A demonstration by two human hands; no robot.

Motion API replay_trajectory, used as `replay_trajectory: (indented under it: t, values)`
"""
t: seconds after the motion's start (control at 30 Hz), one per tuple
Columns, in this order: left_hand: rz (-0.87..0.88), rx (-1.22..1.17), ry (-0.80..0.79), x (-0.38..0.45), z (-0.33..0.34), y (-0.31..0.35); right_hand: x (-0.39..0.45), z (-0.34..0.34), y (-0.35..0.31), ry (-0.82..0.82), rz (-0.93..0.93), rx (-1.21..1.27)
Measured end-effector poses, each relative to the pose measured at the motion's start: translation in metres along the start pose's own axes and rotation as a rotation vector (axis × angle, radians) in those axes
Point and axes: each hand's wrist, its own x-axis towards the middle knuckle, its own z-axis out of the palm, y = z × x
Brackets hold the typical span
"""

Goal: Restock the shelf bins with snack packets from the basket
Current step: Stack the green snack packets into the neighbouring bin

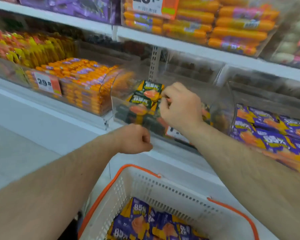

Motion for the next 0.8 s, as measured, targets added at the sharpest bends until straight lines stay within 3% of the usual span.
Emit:
replay_trajectory:
  t: [0.1, 0.2, 0.37, 0.5, 0.7, 0.8]
  values:
    - [-0.094, 0.048, -0.430, -0.012, 0.029, -0.003, -0.054, 0.009, -0.026, 0.020, -0.052, 0.162]
    - [-0.163, 0.177, -0.681, -0.023, 0.063, -0.014, -0.132, 0.037, -0.041, -0.223, 0.054, 0.213]
    - [-0.167, 0.318, -0.744, -0.035, 0.099, -0.015, -0.250, 0.070, -0.049, -0.995, 0.251, 0.192]
    - [-0.138, 0.393, -0.783, -0.036, 0.117, -0.009, -0.320, 0.085, -0.061, -1.493, 0.433, 0.294]
    - [-0.081, 0.464, -0.808, -0.023, 0.125, -0.010, -0.377, 0.096, -0.078, -1.707, 0.640, 0.274]
    - [-0.056, 0.464, -0.801, -0.017, 0.123, -0.011, -0.387, 0.098, -0.082, -1.701, 0.741, 0.328]
